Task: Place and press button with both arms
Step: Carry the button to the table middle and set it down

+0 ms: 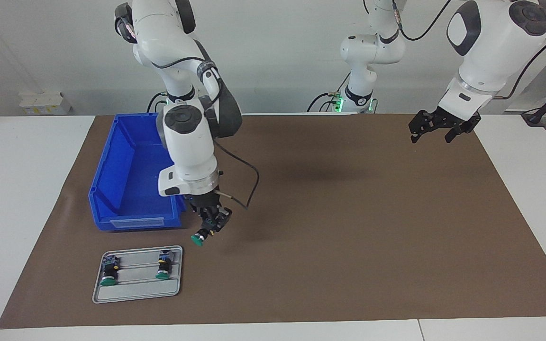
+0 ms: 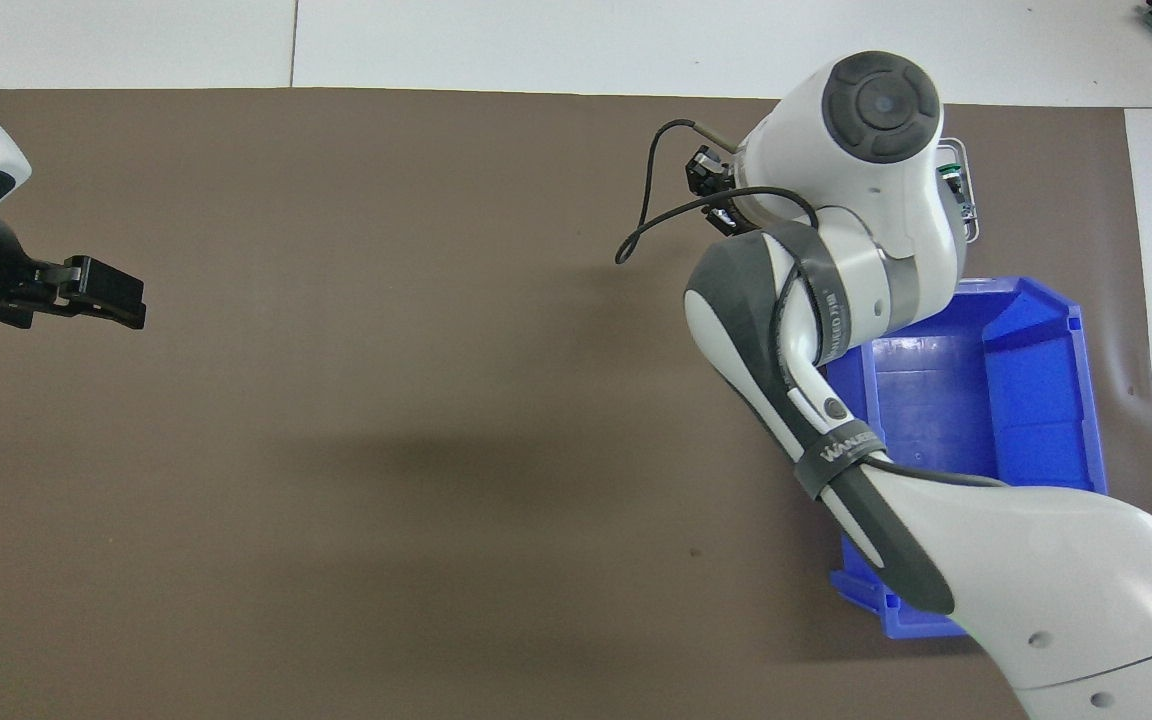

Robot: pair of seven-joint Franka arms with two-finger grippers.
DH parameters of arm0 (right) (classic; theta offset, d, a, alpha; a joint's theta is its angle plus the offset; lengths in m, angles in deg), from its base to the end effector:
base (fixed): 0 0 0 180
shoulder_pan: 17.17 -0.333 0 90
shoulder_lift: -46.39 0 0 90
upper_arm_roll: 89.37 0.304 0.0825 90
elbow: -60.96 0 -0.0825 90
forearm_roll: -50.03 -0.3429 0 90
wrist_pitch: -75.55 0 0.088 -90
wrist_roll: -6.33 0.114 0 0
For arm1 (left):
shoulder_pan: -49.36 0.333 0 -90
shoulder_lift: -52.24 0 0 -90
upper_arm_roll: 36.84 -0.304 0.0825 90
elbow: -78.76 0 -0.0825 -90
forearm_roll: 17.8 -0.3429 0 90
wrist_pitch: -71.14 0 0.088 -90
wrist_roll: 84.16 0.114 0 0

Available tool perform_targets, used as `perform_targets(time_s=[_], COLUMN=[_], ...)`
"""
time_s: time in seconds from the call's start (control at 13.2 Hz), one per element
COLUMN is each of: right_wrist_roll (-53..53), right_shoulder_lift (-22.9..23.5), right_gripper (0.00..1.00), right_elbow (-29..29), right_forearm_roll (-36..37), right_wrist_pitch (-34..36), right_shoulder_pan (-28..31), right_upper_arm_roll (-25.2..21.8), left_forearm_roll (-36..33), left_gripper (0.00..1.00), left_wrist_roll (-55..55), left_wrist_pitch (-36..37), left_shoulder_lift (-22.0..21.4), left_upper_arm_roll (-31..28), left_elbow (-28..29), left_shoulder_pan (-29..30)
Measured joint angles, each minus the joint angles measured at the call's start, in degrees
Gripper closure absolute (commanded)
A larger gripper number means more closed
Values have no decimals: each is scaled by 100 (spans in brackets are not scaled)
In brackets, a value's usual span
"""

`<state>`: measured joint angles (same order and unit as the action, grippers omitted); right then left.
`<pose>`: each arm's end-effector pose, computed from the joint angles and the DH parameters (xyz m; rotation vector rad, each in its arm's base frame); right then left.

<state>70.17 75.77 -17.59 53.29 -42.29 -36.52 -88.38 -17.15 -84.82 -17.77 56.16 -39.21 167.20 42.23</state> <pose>0.6387 0.2306 0.4333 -2.8427 1.1025 -0.2416 0.5281 -0.0460 0.5799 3.1325 -0.1119 -0.0948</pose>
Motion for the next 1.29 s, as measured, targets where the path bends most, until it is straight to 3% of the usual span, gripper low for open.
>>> perform_targets(time_s=[0.3,0.61,0.91,1.29], right_wrist_roll=[2428,4494,6084,7024], right_shoulder_lift=[-44,-25,320,565], right_gripper=[100,100,100,100], right_elbow=[-3,-73,-142,-160], right_forearm_roll=[77,637,677,557], right_wrist_pitch=[212,319,118,-221], right_shoulder_pan=[-790,-1604,-2125,-2375], right_upper_arm_roll=[-6,5,3,16], left_forearm_roll=[0,0,0,0], left_gripper=[0,0,0,0], left_wrist_roll=[0,0,0,0], left_wrist_pitch=[0,0,0,0], left_shoulder_lift=[0,0,0,0], left_upper_arm_roll=[0,-1,-1,-1], left_elbow=[0,0,0,0], left_shoulder_pan=[0,0,0,0])
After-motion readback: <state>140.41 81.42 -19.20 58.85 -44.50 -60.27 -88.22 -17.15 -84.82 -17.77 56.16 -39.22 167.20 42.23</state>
